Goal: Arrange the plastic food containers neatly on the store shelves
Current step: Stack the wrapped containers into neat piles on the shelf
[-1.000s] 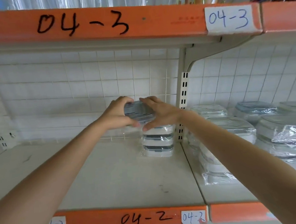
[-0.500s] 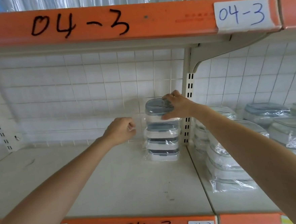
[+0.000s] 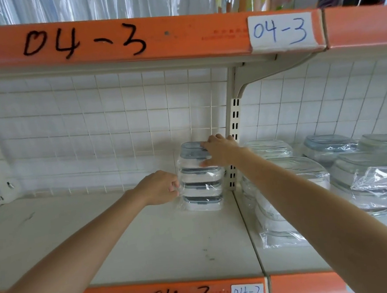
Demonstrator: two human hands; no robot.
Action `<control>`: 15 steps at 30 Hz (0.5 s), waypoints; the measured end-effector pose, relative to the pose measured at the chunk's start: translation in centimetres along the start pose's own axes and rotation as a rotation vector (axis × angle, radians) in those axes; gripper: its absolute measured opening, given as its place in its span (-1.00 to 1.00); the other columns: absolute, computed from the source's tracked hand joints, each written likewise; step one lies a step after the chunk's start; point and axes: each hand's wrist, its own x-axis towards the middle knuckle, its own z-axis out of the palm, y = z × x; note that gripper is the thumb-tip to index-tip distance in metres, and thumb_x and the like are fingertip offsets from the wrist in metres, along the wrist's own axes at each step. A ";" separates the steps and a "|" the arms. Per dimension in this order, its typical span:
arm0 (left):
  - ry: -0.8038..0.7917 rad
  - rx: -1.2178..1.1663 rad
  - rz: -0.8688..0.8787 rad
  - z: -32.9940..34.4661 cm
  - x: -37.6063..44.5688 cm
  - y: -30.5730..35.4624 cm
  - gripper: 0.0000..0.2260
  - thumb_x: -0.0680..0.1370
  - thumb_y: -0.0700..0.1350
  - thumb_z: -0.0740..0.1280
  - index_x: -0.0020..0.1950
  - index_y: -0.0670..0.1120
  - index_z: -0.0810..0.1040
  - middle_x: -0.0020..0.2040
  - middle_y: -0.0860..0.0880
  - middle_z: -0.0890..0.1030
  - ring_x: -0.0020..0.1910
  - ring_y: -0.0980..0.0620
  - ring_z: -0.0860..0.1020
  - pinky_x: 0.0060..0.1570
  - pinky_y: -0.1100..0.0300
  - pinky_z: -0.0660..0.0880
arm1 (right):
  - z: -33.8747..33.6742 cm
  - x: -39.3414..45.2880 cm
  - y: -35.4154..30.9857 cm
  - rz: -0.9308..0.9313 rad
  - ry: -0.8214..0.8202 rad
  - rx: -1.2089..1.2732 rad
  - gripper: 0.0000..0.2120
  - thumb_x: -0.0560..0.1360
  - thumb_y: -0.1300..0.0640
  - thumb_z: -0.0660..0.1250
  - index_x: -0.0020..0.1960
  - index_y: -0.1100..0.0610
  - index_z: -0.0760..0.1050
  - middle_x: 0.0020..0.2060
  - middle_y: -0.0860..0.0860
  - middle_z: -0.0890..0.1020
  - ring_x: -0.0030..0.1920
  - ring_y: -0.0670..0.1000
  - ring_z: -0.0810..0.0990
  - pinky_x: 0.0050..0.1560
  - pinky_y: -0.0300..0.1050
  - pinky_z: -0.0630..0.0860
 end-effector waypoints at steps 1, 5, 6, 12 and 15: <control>-0.001 0.014 -0.005 0.1 0.0 0.3 -0.83 0.52 -0.05 0.29 0.07 -0.01 0.58 -0.04 0.09 0.60 -0.05 0.08 0.54 -0.07 0.25 0.41 | -0.4 -0.4 -0.1 -0.005 0.006 0.015 -0.37 0.49 -0.24 0.24 0.44 0.05 0.25 0.29 0.08 0.39 0.34 0.11 0.31 0.31 0.16 0.25; 0.008 0.006 -0.014 1.4 -0.8 1.2 -0.86 0.51 -0.05 0.29 0.03 -0.02 0.57 -0.04 0.06 0.60 -0.05 0.06 0.54 -0.10 0.23 0.41 | -1.9 -2.5 -1.1 -0.101 0.116 0.027 -0.39 0.51 -0.18 0.26 0.44 0.09 0.24 0.34 0.05 0.38 0.34 0.08 0.30 0.33 0.10 0.25; 0.016 -0.002 -0.017 1.8 -1.2 1.4 -0.88 0.51 -0.06 0.29 0.00 -0.03 0.56 -0.04 0.04 0.61 -0.04 0.04 0.56 -0.09 0.22 0.43 | -2.2 -3.2 -1.6 -0.140 0.137 0.024 -0.40 0.51 -0.16 0.26 0.45 0.10 0.24 0.34 0.05 0.37 0.34 0.08 0.30 0.33 0.08 0.25; -0.022 0.064 0.013 3.1 -3.5 2.6 -0.87 0.51 -0.10 0.25 -0.01 -0.10 0.54 0.00 0.00 0.59 0.02 -0.03 0.53 0.00 0.16 0.43 | -1.7 -7.8 -4.5 -0.252 0.072 0.100 -0.48 0.54 -0.06 0.26 0.43 0.10 0.27 0.31 0.06 0.39 0.31 0.09 0.38 0.23 0.01 0.36; -0.041 0.107 0.028 2.7 -4.8 2.6 -0.86 0.51 -0.07 0.25 0.01 -0.07 0.54 0.03 0.02 0.57 0.05 0.00 0.50 0.05 0.14 0.44 | -1.0 -9.9 -5.3 -0.260 0.028 0.140 -0.56 0.54 -0.01 0.26 0.36 0.13 0.35 0.25 0.06 0.44 0.23 0.09 0.44 0.12 -0.03 0.40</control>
